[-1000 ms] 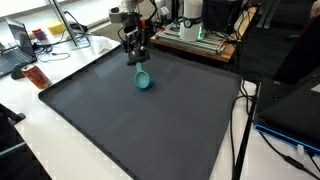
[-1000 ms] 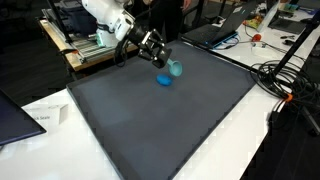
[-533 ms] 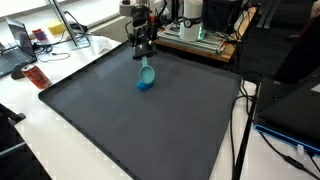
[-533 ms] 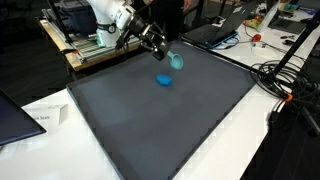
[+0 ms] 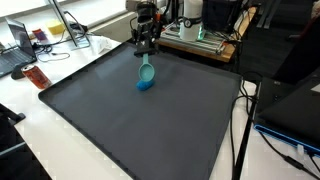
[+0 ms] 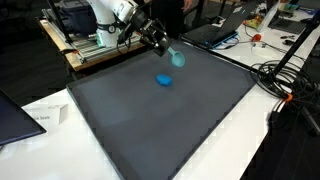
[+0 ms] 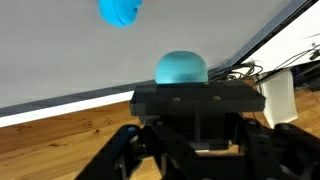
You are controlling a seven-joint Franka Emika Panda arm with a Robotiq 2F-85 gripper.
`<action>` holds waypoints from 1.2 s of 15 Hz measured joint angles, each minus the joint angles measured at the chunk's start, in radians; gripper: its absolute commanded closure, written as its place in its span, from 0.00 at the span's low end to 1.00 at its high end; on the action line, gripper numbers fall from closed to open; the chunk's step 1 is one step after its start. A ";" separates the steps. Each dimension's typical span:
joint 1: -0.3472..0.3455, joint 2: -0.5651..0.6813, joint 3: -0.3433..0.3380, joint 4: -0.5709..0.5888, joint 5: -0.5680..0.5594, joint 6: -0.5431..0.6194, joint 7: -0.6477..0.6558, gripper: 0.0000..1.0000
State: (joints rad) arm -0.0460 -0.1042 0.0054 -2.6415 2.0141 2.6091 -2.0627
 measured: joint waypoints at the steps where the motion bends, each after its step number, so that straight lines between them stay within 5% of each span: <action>1: 0.002 -0.003 0.008 0.000 0.033 0.016 -0.023 0.72; 13: 0.013 -0.010 0.098 0.020 0.504 0.169 -0.398 0.72; 14: 0.011 -0.010 0.102 0.023 0.504 0.184 -0.408 0.47; 18: 0.028 -0.008 0.126 0.029 0.502 0.232 -0.397 0.47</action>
State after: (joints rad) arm -0.0183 -0.1124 0.1319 -2.6130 2.5165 2.8412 -2.4597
